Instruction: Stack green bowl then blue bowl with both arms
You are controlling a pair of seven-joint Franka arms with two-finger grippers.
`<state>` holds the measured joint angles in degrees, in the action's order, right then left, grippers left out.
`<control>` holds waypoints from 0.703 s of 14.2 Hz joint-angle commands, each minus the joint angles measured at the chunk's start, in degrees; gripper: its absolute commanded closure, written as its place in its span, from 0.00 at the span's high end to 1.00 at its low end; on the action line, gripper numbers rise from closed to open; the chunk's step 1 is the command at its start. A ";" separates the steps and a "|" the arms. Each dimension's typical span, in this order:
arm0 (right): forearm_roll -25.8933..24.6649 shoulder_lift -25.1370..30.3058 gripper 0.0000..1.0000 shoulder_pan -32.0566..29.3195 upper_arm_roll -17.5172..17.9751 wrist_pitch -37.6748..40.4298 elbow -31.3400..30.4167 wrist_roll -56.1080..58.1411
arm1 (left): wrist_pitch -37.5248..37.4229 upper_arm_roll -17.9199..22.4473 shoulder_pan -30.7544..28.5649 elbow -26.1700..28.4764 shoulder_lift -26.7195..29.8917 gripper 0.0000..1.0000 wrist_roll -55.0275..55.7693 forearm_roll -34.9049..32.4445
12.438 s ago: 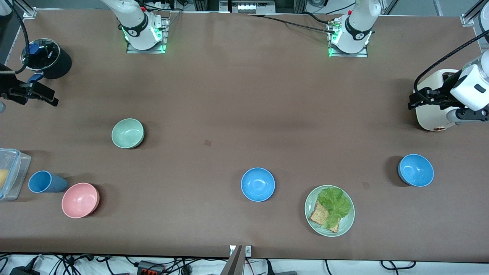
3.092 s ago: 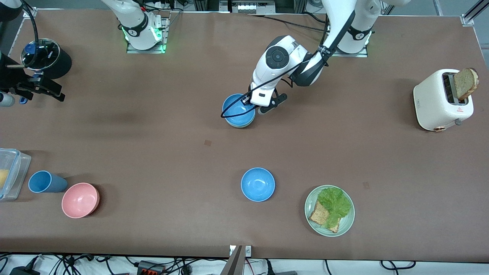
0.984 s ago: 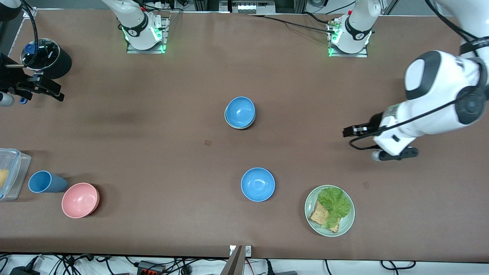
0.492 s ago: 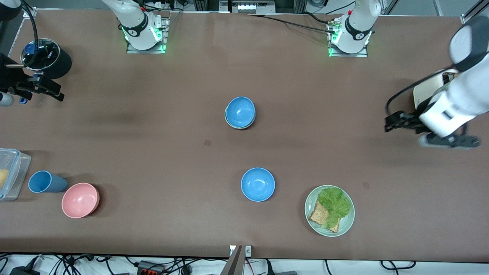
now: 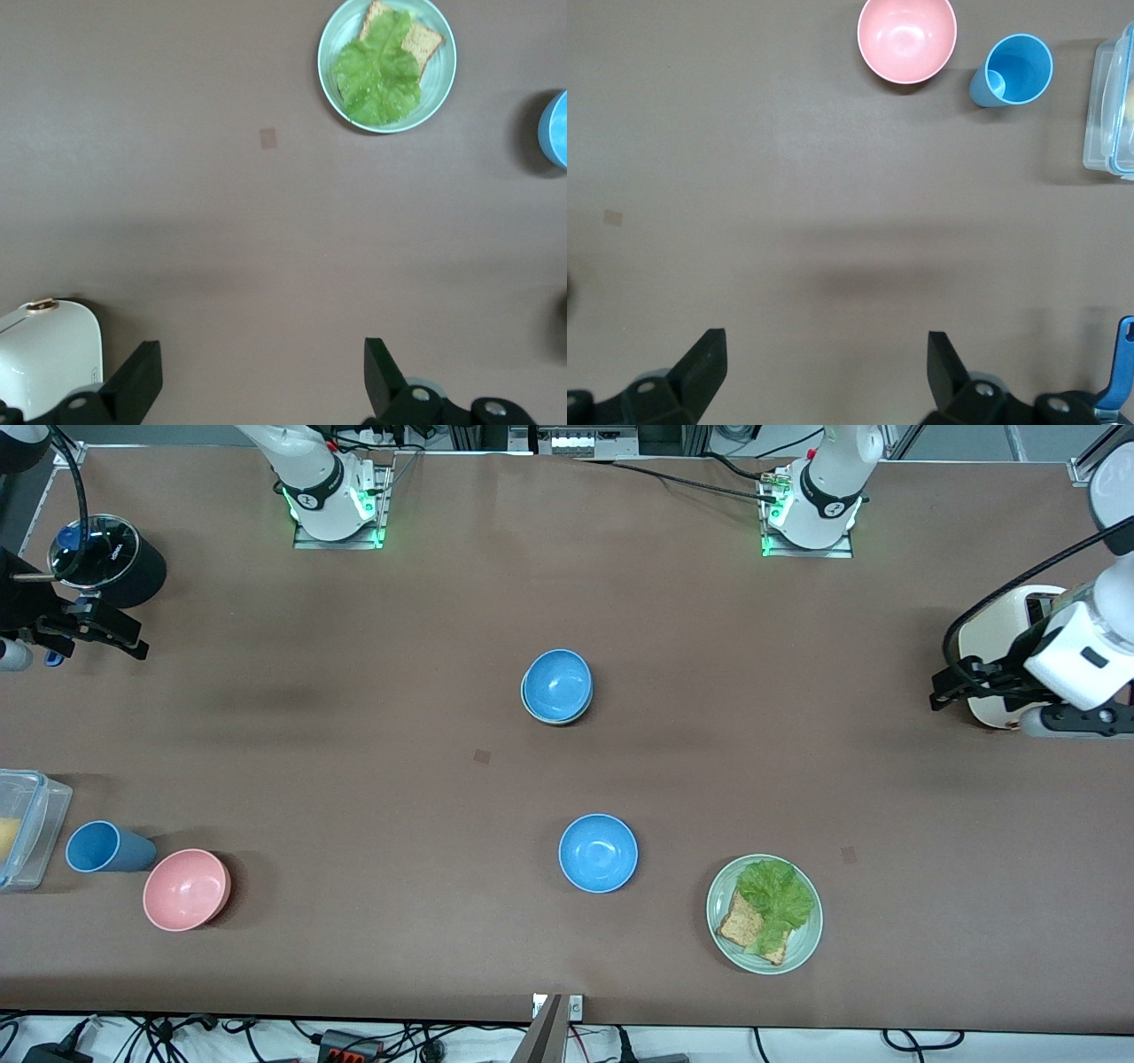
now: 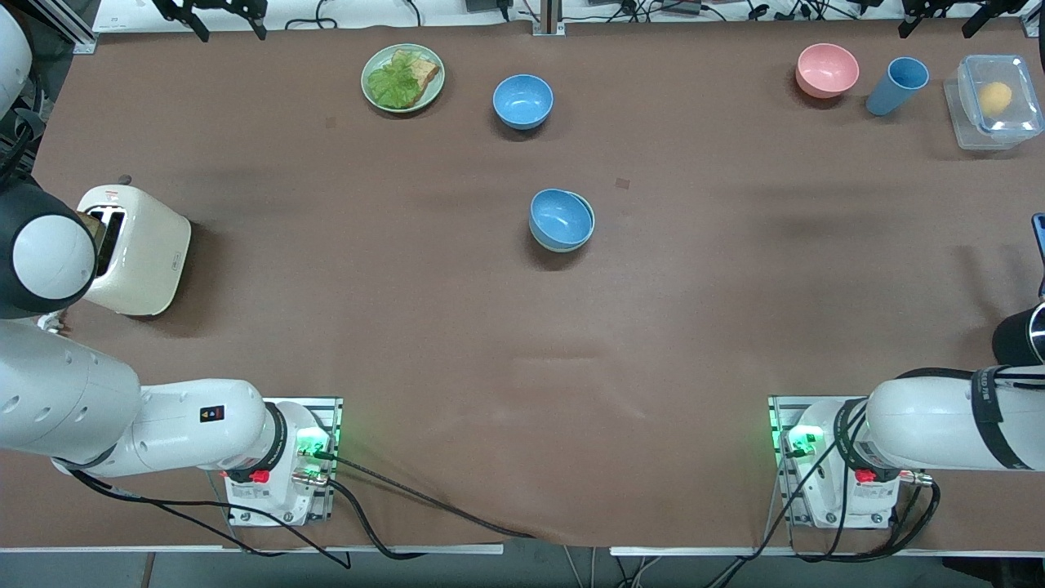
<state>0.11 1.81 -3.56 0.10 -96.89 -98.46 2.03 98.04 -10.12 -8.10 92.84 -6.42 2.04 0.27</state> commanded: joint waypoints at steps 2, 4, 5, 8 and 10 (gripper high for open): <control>-0.72 1.35 1.00 -0.22 0.25 -0.23 -0.77 0.69 | -0.39 -0.42 0.27 2.79 2.12 1.00 -0.29 -1.15; -0.72 1.35 1.00 -0.22 0.25 -0.23 -0.85 0.69 | -1.62 -0.86 0.19 2.70 1.94 1.00 -0.29 -1.15; -0.72 1.35 1.00 -0.22 0.25 -0.23 -0.85 0.69 | -1.80 -1.74 0.10 2.70 2.02 1.00 -0.20 -1.15; -0.72 1.27 1.00 -0.22 0.25 -0.23 -0.85 0.69 | -2.15 -2.10 0.01 1.48 1.59 1.00 -1.51 -1.24; -0.72 1.27 1.00 -0.22 0.25 -0.14 -0.85 0.69 | -2.85 -2.10 -0.08 0.94 0.97 1.00 -2.40 -1.15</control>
<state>0.11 2.02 -3.55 0.10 -96.89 -98.46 2.06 96.45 -12.13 -8.03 94.21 -5.84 1.47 0.27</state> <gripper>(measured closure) 0.000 0.000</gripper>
